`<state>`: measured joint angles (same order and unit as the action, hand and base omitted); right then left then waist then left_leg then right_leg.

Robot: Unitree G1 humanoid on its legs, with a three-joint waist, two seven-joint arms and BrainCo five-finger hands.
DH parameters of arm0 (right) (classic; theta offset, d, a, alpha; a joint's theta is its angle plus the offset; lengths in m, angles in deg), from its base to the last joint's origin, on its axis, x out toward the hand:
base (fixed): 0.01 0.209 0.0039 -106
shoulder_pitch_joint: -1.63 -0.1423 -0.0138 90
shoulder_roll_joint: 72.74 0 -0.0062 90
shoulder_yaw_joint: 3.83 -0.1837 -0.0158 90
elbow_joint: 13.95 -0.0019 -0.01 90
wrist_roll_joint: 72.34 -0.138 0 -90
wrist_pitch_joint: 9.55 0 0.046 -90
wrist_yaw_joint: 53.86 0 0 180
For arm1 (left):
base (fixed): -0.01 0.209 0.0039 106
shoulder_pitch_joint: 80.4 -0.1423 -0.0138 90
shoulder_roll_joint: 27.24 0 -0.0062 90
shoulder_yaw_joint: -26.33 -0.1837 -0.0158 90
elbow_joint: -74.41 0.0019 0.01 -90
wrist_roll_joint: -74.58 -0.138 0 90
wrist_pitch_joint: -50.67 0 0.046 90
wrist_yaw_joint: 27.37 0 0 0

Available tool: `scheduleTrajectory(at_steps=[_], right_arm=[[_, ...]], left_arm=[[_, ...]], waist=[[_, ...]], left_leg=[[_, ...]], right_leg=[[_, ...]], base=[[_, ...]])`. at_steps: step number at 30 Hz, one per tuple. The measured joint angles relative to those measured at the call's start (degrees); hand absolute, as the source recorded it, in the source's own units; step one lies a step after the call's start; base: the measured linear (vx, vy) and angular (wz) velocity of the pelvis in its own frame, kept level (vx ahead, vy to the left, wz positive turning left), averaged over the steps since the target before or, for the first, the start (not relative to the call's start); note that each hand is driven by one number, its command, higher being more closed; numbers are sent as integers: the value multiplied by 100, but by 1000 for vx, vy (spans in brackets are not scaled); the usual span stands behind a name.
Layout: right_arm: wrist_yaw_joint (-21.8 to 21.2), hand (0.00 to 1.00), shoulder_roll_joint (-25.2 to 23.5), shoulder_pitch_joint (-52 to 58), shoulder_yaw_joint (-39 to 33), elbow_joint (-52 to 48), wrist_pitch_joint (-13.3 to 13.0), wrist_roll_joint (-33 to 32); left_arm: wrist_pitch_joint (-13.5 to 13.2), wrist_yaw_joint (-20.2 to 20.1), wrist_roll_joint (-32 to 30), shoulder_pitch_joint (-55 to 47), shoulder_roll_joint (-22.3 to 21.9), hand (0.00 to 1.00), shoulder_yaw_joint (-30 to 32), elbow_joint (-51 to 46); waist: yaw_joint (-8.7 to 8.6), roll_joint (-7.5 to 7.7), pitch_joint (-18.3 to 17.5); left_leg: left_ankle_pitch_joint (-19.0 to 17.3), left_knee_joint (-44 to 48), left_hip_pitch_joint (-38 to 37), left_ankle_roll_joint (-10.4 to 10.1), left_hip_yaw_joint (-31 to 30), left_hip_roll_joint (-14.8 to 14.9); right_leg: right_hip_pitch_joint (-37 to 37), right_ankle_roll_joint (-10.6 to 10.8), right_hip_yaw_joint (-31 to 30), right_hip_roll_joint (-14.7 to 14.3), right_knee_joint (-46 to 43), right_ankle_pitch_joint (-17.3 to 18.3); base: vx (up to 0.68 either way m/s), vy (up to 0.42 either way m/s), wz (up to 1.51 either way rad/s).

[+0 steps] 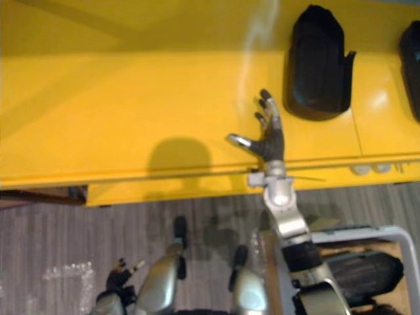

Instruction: Walk over and take plastic housings, then place them on the shelf

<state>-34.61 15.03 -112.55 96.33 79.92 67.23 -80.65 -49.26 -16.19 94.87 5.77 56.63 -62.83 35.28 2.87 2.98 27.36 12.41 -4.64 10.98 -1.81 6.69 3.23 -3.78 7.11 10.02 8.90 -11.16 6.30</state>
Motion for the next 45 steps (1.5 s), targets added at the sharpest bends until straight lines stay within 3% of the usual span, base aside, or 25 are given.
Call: scheduleTrajectory(at_steps=[13, 22, 29, 32, 35, 37, 40, 42, 45], right_arm=[[717, 0, -35, -256, -324, 576, -47, 126], [1268, 0, -23, -316, -934, 621, 80, 50], [1325, 0, -21, -311, -1180, 599, 107, -50], [1083, 0, 6, -310, -1242, 547, 51, -211], [79, 0, 114, -309, -1246, 512, -5, -613], [-976, 0, 235, -296, -1160, 420, -18, -950], [-1735, 0, 421, -285, -992, -68, -206, -1171], [-1805, 0, 530, -291, -1015, -429, -440, -1176], [-1438, 0, 600, -295, -1416, -985, -678, -1071]], left_arm=[[-1, -4, -5, 142, -21, 0, -211, 201], [7, -4, -5, 143, -20, 0, -213, 176], [10, -2, -6, 144, -23, 0, -210, 137], [9, -3, -14, 143, -47, 0, -206, 59], [13, -7, -31, 142, -60, 0, -184, -1], [12, -20, -51, 143, -72, 0, -155, -55], [20, -40, -56, 142, -93, 0, -96, -65], [20, -49, -56, 142, -102, 0, -67, -71], [16, -46, -56, 140, -137, 0, 71, -76]], waist=[[-29, -206, -16], [-37, -211, -14], [-60, -236, 0], [-58, -296, 33], [-60, -308, 40], [-59, -308, 40], [-59, -308, 40], [-51, -307, 39], [-49, -302, 37]], left_leg=[[-9, -1, -82, -28, -112, -10], [17, -1, -70, -63, -129, -1], [31, 0, -92, -45, -129, 1], [28, 0, -98, -47, -130, 0], [14, 0, -104, -64, -129, 3], [14, -1, -104, -64, -128, 4], [22, 0, -104, -46, -127, 7], [26, -1, -104, -40, -122, 5], [26, -1, -105, -40, -120, 9]], right_leg=[[31, -48, 80, 20, -183, 191], [18, -4, 77, 10, -190, 161], [64, -3, 78, 3, -190, 157], [82, -1, 81, 2, -176, 153], [82, 2, 81, 1, -161, 149], [84, 2, 82, 0, -151, 148], [101, 2, 86, -3, -139, 134], [115, 2, 90, -3, -128, 131], [131, -2, 95, -3, -104, 117]], base=[[1, -13, 3], [10, -10, 0], [19, -12, 0], [3, -3, 1], [0, 0, 0], [0, 0, 0], [0, 0, 0], [0, 0, 4], [1, -1, 1]])
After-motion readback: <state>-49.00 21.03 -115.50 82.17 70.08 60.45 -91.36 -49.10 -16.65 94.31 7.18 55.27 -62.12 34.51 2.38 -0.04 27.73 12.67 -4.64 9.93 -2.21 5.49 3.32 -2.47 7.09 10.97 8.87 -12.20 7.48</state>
